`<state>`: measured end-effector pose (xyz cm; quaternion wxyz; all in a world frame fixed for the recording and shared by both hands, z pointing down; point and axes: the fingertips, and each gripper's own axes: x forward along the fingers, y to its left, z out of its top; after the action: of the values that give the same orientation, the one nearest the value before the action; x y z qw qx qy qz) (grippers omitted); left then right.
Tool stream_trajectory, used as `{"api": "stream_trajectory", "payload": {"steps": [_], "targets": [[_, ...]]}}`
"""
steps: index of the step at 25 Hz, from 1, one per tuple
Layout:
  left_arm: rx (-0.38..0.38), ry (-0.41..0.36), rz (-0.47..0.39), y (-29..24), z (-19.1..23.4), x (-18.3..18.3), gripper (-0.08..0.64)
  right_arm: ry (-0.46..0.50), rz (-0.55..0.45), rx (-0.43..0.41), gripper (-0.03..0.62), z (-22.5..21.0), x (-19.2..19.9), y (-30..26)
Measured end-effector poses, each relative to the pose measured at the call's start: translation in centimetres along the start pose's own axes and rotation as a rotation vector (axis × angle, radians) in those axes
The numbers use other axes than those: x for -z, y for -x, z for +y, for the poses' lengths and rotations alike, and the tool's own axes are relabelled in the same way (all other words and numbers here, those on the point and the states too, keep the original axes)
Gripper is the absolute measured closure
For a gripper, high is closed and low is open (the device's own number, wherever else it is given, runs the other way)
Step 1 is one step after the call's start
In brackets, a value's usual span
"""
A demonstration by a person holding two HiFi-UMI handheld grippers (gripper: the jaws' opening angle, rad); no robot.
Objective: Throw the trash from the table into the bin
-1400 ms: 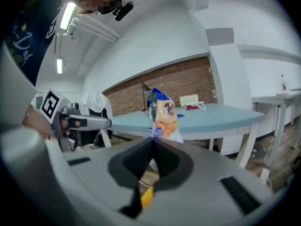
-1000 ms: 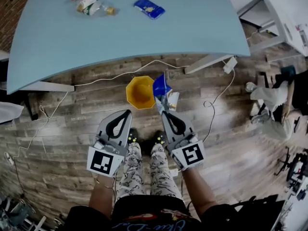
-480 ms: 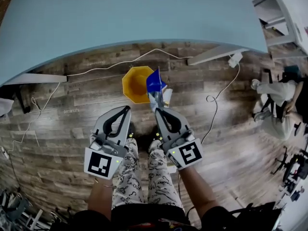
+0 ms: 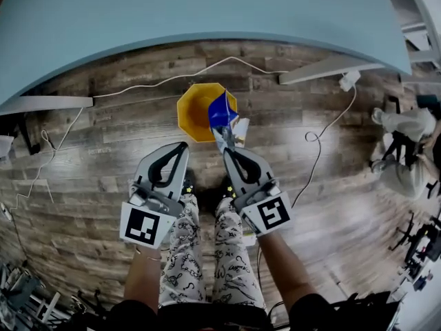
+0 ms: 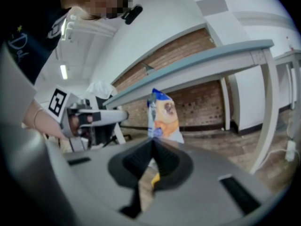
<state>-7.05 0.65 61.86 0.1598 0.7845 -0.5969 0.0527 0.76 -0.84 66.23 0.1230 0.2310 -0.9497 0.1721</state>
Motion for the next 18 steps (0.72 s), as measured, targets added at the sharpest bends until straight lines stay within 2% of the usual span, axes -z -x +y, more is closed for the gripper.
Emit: {"api": "stream_trajectory", "payload": {"steps": [4,9,14,18], "targets": [[-0.01,-0.002,-0.006,-0.4,0.4,0.9,0.552,0.016,0.036,-0.024,0.586,-0.5,2.6,-1.2],[-0.025,0.027,-0.019,0.0,1.6,2.1,0.552,-0.05,0.065,-0.052,0.586,-1.8,5.8,-3.0],[-0.031,0.012,0.008,0.1,2.4,3.6,0.552,-0.066,0.106,-0.028,0.586,-3.6,8.0,-4.5],[-0.035,0.024,0.011,0.1,2.6,4.1,0.552,-0.038,0.145,-0.026,0.586,-4.0,9.5,-5.4]]}}
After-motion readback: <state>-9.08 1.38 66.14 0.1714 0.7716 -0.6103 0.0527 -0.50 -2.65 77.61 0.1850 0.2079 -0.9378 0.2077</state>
